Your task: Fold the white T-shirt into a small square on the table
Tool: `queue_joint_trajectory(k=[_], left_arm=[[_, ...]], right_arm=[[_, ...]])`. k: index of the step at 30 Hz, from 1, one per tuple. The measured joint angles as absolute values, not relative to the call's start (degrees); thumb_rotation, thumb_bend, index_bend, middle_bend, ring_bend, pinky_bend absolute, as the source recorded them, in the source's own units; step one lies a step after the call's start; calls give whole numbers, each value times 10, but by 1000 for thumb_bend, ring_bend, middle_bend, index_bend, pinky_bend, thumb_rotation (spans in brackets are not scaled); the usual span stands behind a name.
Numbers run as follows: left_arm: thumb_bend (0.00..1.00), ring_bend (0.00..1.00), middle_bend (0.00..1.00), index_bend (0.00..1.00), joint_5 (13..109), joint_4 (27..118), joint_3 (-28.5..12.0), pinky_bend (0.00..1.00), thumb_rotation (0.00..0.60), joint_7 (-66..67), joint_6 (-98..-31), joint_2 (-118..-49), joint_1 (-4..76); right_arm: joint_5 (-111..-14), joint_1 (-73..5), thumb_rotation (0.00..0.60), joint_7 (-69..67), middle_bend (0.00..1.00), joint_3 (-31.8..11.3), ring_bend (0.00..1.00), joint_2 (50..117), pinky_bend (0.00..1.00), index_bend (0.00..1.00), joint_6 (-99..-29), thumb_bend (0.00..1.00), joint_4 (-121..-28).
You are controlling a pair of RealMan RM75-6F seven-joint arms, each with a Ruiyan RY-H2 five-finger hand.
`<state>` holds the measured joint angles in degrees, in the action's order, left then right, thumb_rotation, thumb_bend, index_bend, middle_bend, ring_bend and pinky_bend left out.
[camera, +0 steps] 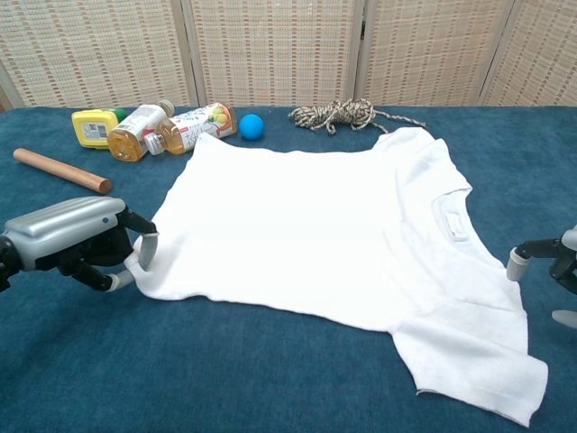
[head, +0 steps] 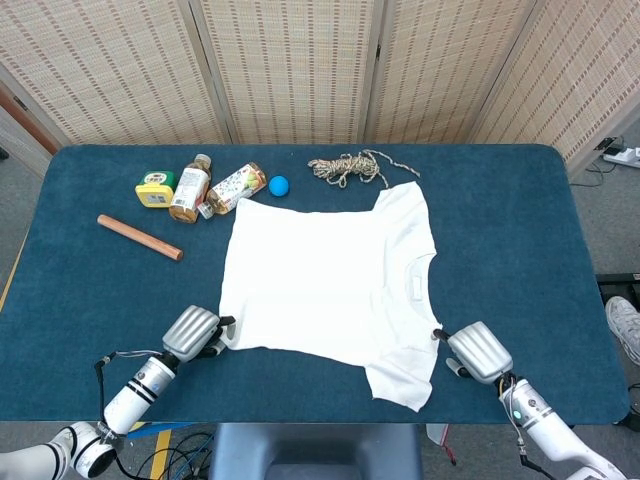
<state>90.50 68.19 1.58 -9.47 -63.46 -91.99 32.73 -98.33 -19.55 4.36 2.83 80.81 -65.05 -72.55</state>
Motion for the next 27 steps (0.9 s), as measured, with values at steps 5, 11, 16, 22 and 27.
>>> queue_joint_trajectory(k=[5,11,16,22,27], left_arm=[[485,952,1000,622,904,680,16,1000,600,-96,-635,-921,326],[485,952,1000,622,904,678,16,1000,600,-99,-637,-923,325],[485,952,1000,622,903,675,15,1000,600,-101,-638,-924,324],[484,952,1000,622,903,671,15,1000,600,-104,-638,-927,324],[485,952,1000,622,903,668,16,1000,600,-107,-638,-929,323]], right_arm=[[-980,-205,600,38,835,30,939,825,985,378,-647,226,-707],[-978,-209,600,33,847,31,947,840,995,411,-656,196,-688],[-975,-212,600,32,848,32,947,850,995,421,-660,195,-672],[-970,-218,600,32,848,35,948,859,994,420,-655,215,-663],[-966,-225,600,35,847,35,947,865,995,420,-649,244,-659]])
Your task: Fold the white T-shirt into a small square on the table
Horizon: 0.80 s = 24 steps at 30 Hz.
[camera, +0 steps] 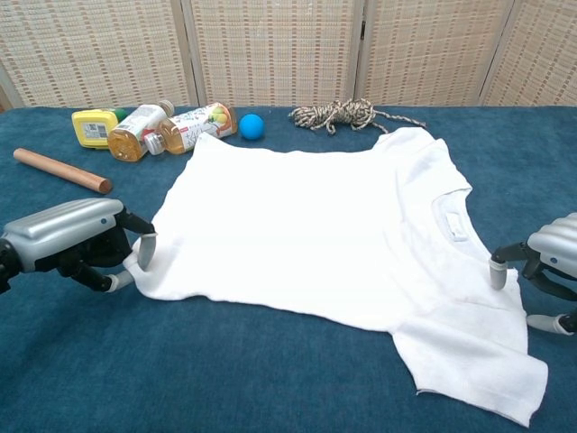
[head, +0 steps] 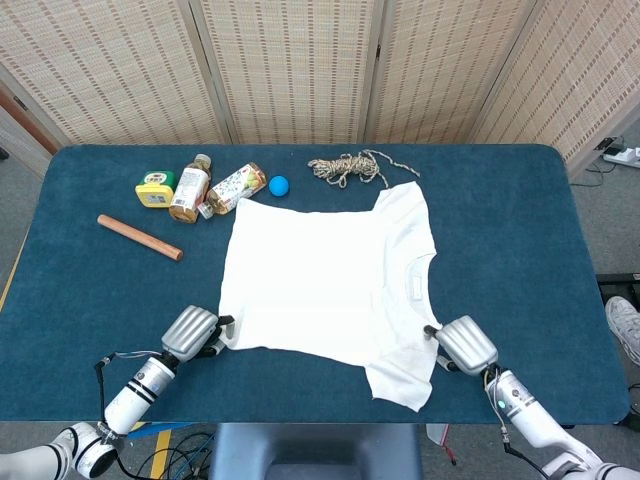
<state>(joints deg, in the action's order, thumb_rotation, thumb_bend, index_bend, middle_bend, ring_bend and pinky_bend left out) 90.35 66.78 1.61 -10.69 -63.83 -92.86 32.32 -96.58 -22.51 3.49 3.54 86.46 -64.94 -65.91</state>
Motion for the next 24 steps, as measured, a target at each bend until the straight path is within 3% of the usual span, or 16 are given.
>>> queue_joint_trajectory(k=[13,24], left_arm=[[485,952,1000,622,903,664,17,1000,600,-110,-640,-930,321],[485,952,1000,626,905,662,18,1000,600,-118,-645,-930,319]], right_arm=[[-961,-242,600,37,847,34,948,887,995,449,-642,269,-644],[-962,-243,600,27,863,38,958,896,1000,599,-659,436,-628]])
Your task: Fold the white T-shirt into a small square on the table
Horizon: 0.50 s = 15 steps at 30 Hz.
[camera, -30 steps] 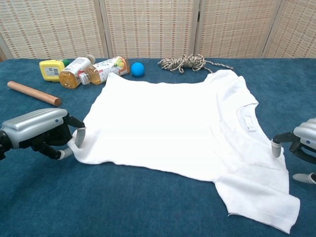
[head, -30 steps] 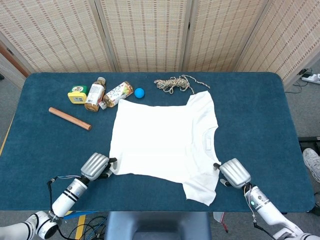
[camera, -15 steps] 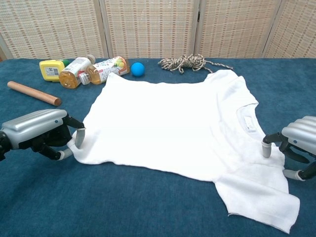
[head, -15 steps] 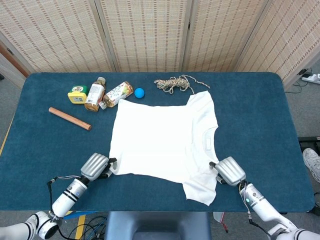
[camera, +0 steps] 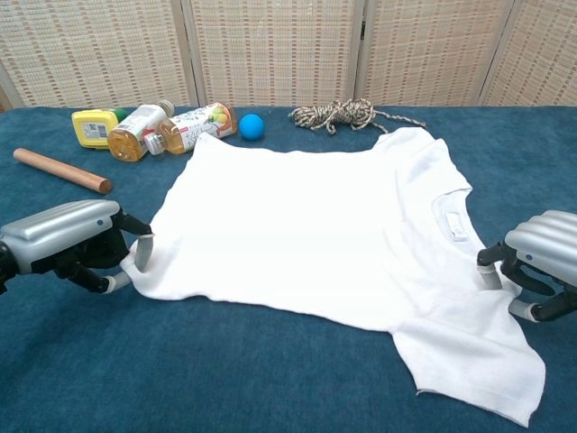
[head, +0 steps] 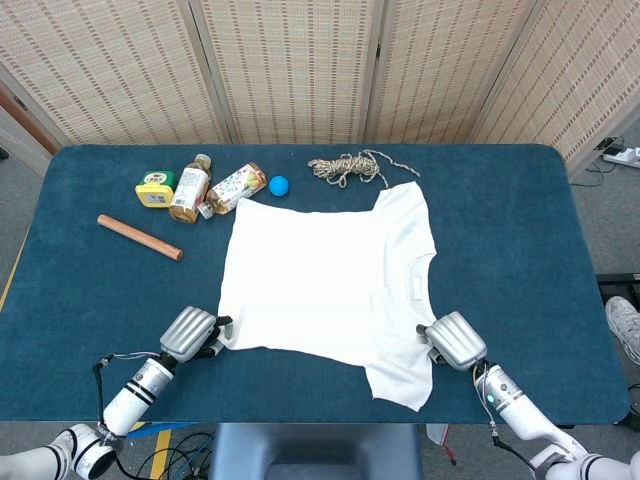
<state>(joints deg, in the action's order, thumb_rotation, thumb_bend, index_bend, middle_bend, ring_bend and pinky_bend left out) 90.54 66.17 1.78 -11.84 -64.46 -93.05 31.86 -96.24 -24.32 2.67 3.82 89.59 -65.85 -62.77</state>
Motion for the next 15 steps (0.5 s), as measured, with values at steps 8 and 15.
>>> queue_joint_trajectory(k=[8,15], left_arm=[[485,952,1000,644,916,651,19,1000,600,-156,-661,-934,317],[497,952,1000,662,920,666,24,1000,600,-189,-665,-911,314]], right_arm=[[-964,-238,600,24,874,39,959,885,1000,669,-681,513,-647],[-977,-237,600,28,880,45,959,854,1000,685,-700,527,-698]])
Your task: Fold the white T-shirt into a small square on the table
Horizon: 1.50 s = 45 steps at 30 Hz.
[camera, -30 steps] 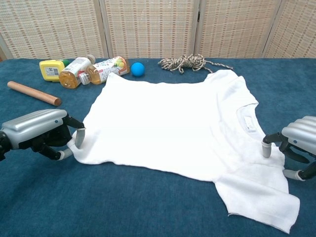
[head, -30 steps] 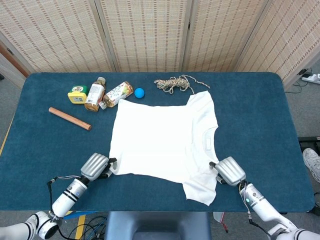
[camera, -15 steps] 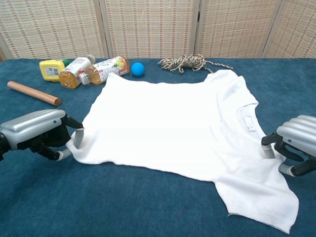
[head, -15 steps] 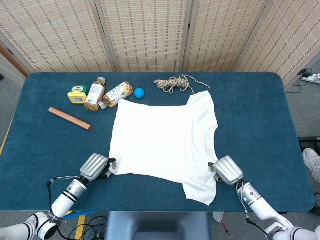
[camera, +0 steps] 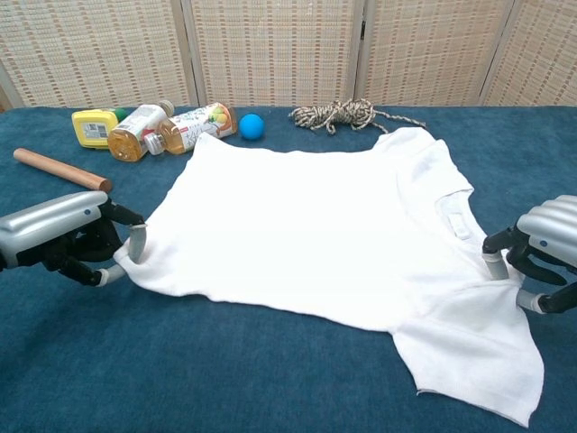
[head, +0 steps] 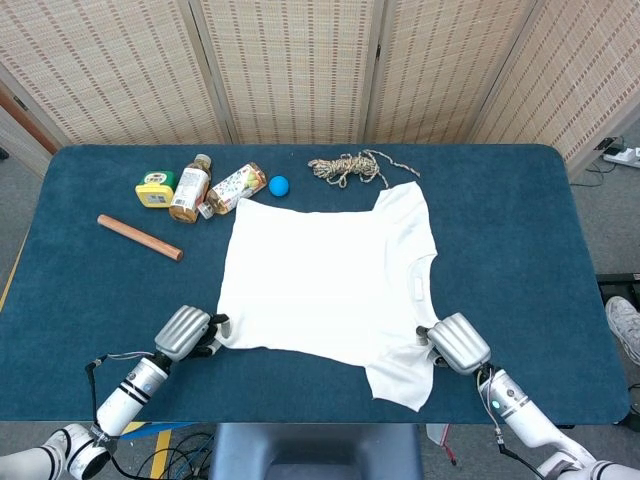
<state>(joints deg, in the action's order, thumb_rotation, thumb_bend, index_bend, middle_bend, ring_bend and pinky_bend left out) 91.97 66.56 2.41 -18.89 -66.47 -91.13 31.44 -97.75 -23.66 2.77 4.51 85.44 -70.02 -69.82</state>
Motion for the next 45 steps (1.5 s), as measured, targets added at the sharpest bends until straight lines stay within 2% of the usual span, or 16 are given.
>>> queue_joint_trajectory(k=[21,35,45], left_arm=[[499,952,1000,662,969,802,81,1000,600,-202,-753,-779,253],[499,952,1000,665,1020,860,128,1000,600,-185,-816,-725,195],[498,952,1000,665,1044,890,146,1000,600,-178,-837,-702,169]], right_arm=[[-1045,-190,600,27,896,88,968,729,1000,714,-809,530,-841],[-1081,-139,600,35,903,111,971,702,1000,740,-872,530,-870],[-1106,-107,600,34,912,123,972,690,1000,755,-902,530,-875]])
